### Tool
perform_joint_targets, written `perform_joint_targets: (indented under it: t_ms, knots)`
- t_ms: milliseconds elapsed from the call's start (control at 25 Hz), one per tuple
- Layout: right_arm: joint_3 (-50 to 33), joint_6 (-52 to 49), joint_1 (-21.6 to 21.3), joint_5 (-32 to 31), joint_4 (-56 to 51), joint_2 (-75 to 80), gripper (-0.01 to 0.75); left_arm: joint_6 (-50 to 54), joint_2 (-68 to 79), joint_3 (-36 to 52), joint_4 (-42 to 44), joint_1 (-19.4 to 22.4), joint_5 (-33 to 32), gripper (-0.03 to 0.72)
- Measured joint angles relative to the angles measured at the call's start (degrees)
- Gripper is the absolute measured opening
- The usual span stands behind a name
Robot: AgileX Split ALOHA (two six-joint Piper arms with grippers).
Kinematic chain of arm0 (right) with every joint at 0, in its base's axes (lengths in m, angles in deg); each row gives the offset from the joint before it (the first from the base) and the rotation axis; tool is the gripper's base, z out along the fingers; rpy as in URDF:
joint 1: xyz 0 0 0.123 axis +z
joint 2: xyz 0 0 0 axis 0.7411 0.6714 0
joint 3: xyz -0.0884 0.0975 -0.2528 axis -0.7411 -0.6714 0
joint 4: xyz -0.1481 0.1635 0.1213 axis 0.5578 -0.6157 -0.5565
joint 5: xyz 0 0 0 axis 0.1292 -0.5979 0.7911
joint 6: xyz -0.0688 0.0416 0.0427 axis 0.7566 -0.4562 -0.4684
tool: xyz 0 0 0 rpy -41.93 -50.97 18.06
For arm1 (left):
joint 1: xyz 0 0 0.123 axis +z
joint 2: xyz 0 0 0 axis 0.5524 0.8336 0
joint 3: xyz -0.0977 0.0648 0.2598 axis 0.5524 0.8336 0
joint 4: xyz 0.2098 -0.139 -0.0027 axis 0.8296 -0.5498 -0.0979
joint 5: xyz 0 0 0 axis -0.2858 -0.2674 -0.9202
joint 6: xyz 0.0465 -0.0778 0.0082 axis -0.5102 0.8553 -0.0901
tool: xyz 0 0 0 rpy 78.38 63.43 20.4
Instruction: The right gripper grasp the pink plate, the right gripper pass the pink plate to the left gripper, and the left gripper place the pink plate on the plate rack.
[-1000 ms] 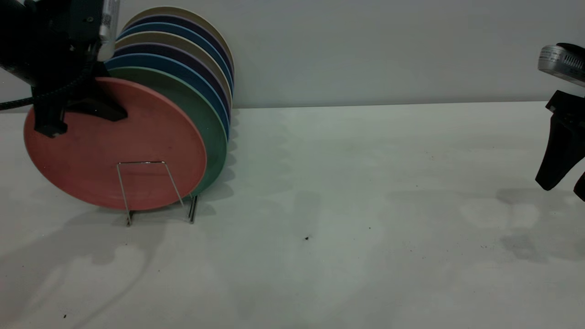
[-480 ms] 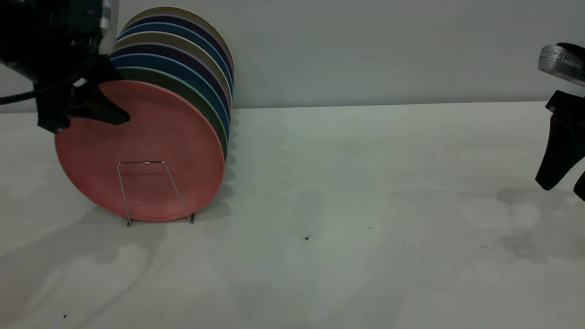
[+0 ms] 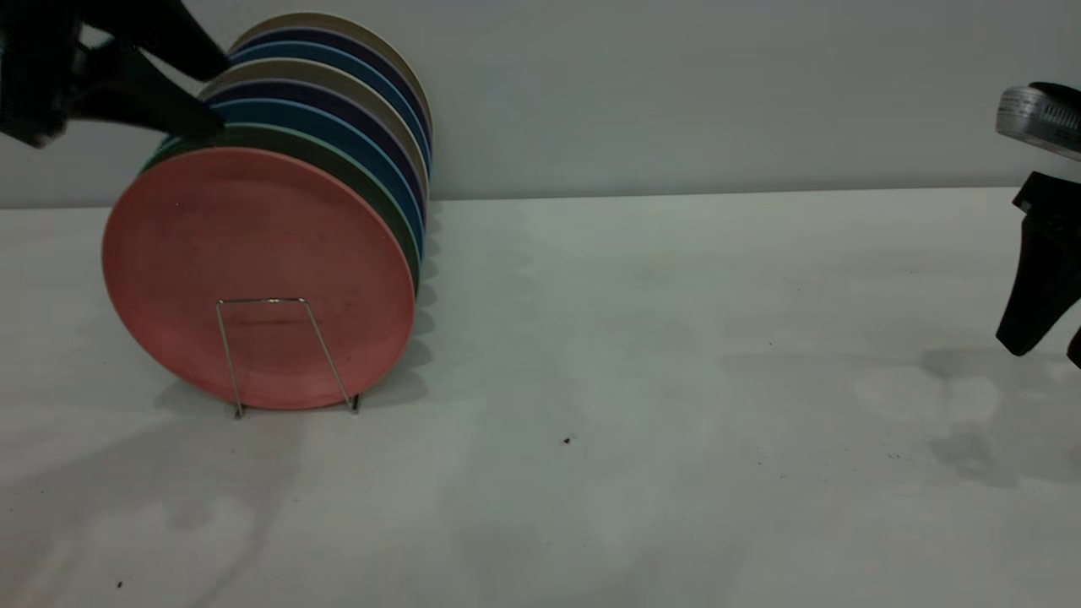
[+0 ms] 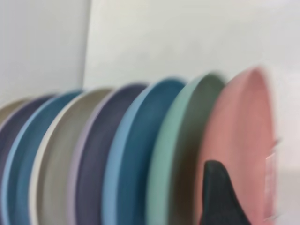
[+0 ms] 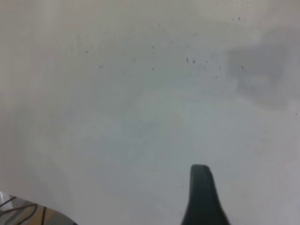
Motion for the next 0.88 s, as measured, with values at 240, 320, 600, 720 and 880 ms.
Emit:
perform_joint_targets:
  t_ms: [240, 320, 600, 720, 880]
  knots:
    - [0.2, 3.85, 0.09, 1.32, -3.24, 0.0, 0.541, 30.36, -5.51, 0.0, 0.18, 0.07, -0.74, 0.447]
    - [0.74, 5.04, 0.9, 1.79, -3.09, 0.0, 0.541, 47.4, -6.79, 0.0, 1.09, 0.86, 1.66, 0.447]
    - [6.59, -5.31, 10.54, -2.29, 15.41, 0.0, 0.512, 98.85, -10.28, 0.0, 21.83, 7.06, -9.4, 0.447]
    - [10.35, -13.0, 15.15, -7.5, 24.63, 0.0, 0.509, 106.95, -12.31, 0.0, 33.1, 7.15, -14.79, 0.447]
    - [12.92, -19.77, 18.23, -11.44, 31.72, -0.67, 0.509, 109.28, -18.38, 0.0, 38.51, 7.15, -19.29, 0.446]
